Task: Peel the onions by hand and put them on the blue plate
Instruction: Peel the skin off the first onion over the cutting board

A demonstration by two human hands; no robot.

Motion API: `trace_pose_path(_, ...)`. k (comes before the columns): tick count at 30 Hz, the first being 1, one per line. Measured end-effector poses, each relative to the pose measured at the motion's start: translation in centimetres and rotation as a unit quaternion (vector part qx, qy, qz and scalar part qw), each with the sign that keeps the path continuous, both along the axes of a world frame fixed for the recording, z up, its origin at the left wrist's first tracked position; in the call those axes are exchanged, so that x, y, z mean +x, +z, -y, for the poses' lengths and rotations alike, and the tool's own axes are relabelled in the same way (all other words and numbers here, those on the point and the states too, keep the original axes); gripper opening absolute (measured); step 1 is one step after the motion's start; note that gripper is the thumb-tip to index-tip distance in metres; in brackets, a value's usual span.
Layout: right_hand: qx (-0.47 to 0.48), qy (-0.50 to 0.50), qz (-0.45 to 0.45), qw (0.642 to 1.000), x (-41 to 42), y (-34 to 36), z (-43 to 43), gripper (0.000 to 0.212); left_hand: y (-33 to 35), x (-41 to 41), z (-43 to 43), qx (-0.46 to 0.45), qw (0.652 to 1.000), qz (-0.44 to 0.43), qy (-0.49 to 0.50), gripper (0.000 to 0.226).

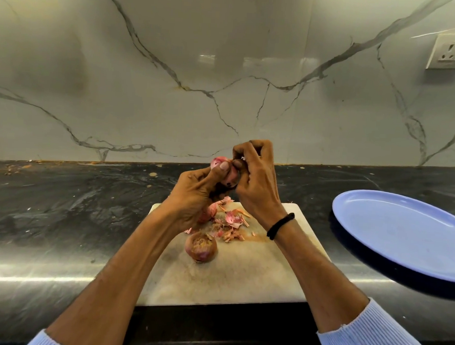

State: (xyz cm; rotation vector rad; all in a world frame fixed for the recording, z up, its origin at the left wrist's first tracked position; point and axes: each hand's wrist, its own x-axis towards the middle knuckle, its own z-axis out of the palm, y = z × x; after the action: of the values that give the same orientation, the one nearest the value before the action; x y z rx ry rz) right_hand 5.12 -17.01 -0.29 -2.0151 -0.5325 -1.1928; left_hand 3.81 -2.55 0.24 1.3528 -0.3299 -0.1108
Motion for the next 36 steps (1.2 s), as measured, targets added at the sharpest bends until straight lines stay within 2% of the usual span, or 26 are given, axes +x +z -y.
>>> trace_pose_path(3, 0.045, 0.064, -0.056, 0.995, 0.1, 0.2, 0.6, 0.015, 0.2, 0.1, -0.4, -0.01, 1.0, 0.026, 0.0, 0.047)
trace_pose_path(5, 0.069, 0.1, -0.086, 0.989, 0.1, 0.4, 1.0, 0.019, 0.3, 0.2, -0.7, -0.009, 0.999, 0.04, 0.003, 0.049)
trace_pose_path(11, 0.115, 0.103, -0.11, 0.982, 0.5, 0.5, 0.9, 0.015, 0.4, 0.0, -0.6, -0.05, 0.998, 0.028, -0.004, 0.045)
trace_pose_path(16, 0.069, 0.045, -0.071, 0.994, 0.6, 0.4, 0.9, 0.006, 0.2, 0.1, -0.3, -0.061, 0.998, 0.031, 0.007, 0.044)
trace_pose_path(19, -0.003, 0.012, -0.037, 0.999, 0.8, -0.4, 0.6, 0.007, 0.1, 0.3, -0.2, -0.08, 0.996, 0.033, 0.038, 0.038)
trace_pose_path(23, -0.079, -0.003, -0.047, 0.996, 0.9, -1.8, -0.3, 0.012, 0.7, 0.5, -0.5, -0.138, 0.988, 0.017, 0.063, 0.057)
trace_pose_path(29, 0.0, 0.026, -0.029, 0.999, 0.3, -0.7, 0.2, 0.012, 1.1, 0.4, -0.7, -0.153, 0.988, 0.006, 0.035, 0.053)
trace_pose_path(33, 0.021, 0.001, 0.002, 1.0, 0.2, -0.5, 0.4, 0.02, 1.0, 0.3, -0.7, -0.142, 0.99, 0.002, 0.026, 0.052)
trace_pose_path(36, 0.047, 0.0, 0.014, 0.999, 0.2, -0.3, 0.3, 0.017, 1.0, 0.2, -0.7, -0.135, 0.991, 0.005, 0.019, 0.055)
